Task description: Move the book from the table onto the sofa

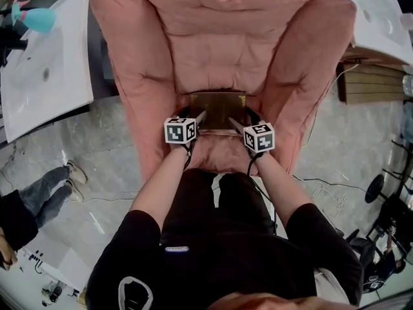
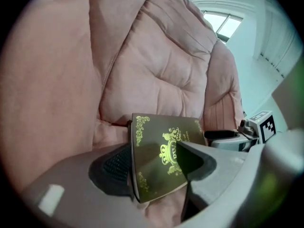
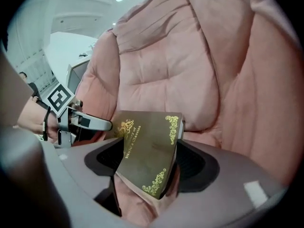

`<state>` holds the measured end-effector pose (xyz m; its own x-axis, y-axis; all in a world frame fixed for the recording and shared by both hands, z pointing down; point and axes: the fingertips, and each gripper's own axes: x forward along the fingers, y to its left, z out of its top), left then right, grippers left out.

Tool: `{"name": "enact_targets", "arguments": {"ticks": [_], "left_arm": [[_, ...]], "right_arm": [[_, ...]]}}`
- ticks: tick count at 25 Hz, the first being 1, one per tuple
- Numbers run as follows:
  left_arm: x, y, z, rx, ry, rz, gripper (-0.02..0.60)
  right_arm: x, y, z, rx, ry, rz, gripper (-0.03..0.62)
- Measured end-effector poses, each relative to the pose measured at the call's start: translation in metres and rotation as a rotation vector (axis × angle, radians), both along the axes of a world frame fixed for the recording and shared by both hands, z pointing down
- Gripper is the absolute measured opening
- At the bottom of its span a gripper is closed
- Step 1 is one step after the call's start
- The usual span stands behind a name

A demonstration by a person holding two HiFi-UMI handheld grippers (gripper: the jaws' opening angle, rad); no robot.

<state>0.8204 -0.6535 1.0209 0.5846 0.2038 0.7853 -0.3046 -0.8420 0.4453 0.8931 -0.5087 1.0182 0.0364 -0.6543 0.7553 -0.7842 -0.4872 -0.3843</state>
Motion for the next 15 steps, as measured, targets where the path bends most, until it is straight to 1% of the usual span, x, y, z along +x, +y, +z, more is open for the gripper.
{"name": "enact_targets", "arguments": {"ticks": [3,7,11,15], "left_arm": [[-0.006,0.004,-0.014,0.017,-0.006,0.009,0.299],[-0.011,0.016,-0.037,0.051,-0.008,0.064,0.296],[-0.020,0.021,-0.064,0.068,-0.010,0.079,0.290],[-0.020,0.026,-0.087,0.086,-0.011,0.099,0.290]], "right_arm": [[-0.003,0.005,-0.019,0.012,0.003,0.001,0.377],[-0.009,0.011,-0.048,0.023,0.014,-0.016,0.377],[-0.016,0.012,-0.085,0.052,0.030,-0.036,0.373],[-0.016,0.014,-0.118,0.079,0.048,-0.043,0.371]]}}
